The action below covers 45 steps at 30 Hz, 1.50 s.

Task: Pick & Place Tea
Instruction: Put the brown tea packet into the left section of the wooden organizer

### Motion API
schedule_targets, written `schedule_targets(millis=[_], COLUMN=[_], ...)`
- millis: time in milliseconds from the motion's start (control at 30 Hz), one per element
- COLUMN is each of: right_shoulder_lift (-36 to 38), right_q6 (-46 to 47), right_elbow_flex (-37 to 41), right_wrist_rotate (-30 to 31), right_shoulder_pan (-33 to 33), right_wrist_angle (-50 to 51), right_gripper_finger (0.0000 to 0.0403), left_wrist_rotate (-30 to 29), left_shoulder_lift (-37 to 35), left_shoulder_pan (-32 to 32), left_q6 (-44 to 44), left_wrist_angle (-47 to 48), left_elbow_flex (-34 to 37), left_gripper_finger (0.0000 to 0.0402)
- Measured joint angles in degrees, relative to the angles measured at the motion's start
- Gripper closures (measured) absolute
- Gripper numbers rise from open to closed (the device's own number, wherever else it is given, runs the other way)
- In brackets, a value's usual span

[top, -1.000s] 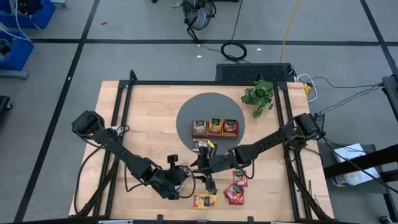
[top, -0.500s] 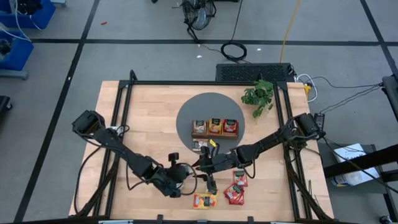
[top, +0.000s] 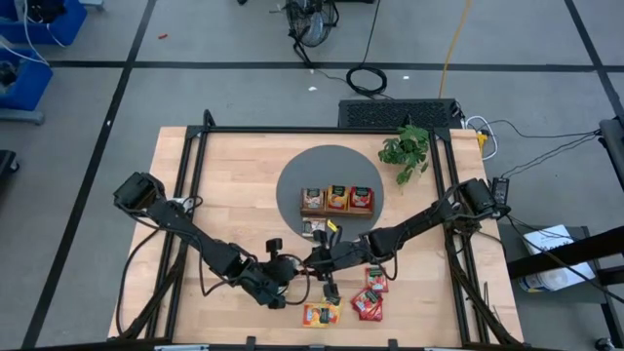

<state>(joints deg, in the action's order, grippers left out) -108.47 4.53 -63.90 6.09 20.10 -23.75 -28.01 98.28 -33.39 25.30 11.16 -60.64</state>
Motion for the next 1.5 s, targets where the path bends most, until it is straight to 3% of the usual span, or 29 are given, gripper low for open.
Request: schedule_targets(millis=[167, 767, 900, 1200, 1367, 1500], right_shoulder_lift=[-0.79, -0.73, -0.70, -0.70, 1.71, 9.02], right_q6=[-0.85, -2.24, -2.24, -2.02, -1.03, -1.35], right_elbow_flex=[-0.02, -0.02, -0.07, -0.04, 2.75, 7.51], right_wrist_rotate=[-3.14, -1.84, -1.86, -1.83, -1.55, 1.90], right_shoulder_pan=[-0.20, -0.17, -0.18, -0.28, -0.65, -0.70], right_wrist_angle=[-0.09, -0.50, -0.37, 0.94, 1.67, 1.38], right_gripper_finger=[0.0394, 0.0403, 0.0403, 0.0403, 0.0403, 0.0403], left_wrist_rotate=[0.38, -0.55, -2.46, -2.17, -5.58, -10.39], left_shoulder_lift=[0.00, -0.04, -0.04, -1.78, -5.65, -6.34], left_shoulder_pan=[-0.02, -1.09, -1.64, -1.86, -4.66, -8.94], left_q6=[-0.96, -5.30, -6.62, -6.82, 2.06, 8.81], left_wrist_angle=[-0.65, -1.45, -1.90, 1.30, 10.31, 16.43], left_elbow_flex=[0.00, 0.00, 0.00, 0.02, 0.00, 0.11], left_gripper_finger=[0.0394, 0.0380, 0.0350, 0.0240, 0.0213, 0.0211])
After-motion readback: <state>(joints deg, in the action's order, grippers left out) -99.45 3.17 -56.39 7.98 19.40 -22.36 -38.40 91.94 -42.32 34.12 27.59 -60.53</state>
